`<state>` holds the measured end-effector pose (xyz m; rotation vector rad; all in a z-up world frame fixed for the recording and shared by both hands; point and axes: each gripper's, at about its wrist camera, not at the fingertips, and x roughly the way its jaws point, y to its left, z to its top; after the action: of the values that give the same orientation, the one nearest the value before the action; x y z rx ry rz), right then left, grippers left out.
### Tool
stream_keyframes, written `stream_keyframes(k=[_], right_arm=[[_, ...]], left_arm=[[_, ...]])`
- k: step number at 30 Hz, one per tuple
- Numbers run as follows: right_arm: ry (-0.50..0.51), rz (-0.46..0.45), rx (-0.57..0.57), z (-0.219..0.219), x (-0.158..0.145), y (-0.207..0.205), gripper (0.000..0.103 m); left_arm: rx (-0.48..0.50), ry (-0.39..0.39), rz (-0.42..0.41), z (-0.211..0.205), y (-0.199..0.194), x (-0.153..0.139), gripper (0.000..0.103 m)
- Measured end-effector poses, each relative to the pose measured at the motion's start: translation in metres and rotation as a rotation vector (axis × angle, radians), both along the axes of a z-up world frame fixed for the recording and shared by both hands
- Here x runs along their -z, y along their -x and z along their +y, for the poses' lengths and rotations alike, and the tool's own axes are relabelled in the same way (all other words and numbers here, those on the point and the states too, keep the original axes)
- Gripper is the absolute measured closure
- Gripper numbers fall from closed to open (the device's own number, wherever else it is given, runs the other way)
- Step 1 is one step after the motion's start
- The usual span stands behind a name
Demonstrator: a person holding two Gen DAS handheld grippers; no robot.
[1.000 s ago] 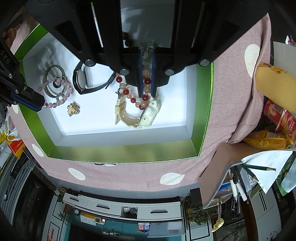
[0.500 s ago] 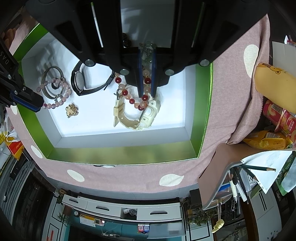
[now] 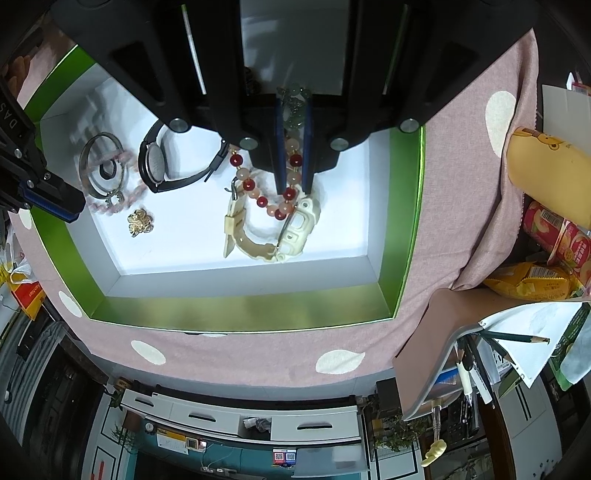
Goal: Organize jewelry
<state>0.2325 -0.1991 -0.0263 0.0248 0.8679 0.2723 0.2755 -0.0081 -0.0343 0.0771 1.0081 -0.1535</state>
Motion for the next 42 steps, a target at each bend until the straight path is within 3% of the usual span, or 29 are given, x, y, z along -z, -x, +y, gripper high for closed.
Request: stream_keyframes(k=[4,8,10,17,19,21,28,36,39,42], right_arm=[[-0.01,-0.004,0.014,-0.003,-0.004,0.001,0.094],[-0.01,-0.02,0.017,-0.003,-0.012,0.006,0.094],[-0.01,-0.029,0.021,-0.004,-0.017,0.009,0.091],[-0.012,-0.055,0.05,-0.01,-0.034,0.02,0.059],[-0.013,-0.059,0.06,-0.012,-0.038,0.023,0.054],[-0.014,-0.055,0.071,-0.014,-0.043,0.025,0.041],[0.027,-0.085,0.109,-0.015,-0.073,0.041,0.003],[0.061,-0.094,0.159,-0.021,-0.127,0.058,0.001],[0.07,-0.09,0.155,-0.019,-0.141,0.063,0.001],[0.097,-0.098,0.136,-0.012,-0.155,0.069,0.001]], left_arm=[[0.004,0.005,-0.003,-0.002,0.002,-0.003,0.084],[0.011,0.003,-0.022,-0.006,0.008,-0.012,0.058],[0.011,0.001,-0.03,-0.007,0.011,-0.016,0.056],[-0.004,-0.011,-0.058,-0.006,0.024,-0.036,0.021],[-0.011,-0.017,-0.069,-0.005,0.03,-0.043,0.016],[-0.013,-0.023,-0.073,-0.005,0.034,-0.049,0.005],[-0.04,-0.056,-0.12,-0.006,0.053,-0.081,0.002],[-0.081,-0.055,-0.187,-0.001,0.076,-0.139,0.002],[-0.106,-0.123,-0.203,-0.003,0.085,-0.159,0.002],[-0.092,-0.077,-0.213,-0.001,0.093,-0.172,0.002]])
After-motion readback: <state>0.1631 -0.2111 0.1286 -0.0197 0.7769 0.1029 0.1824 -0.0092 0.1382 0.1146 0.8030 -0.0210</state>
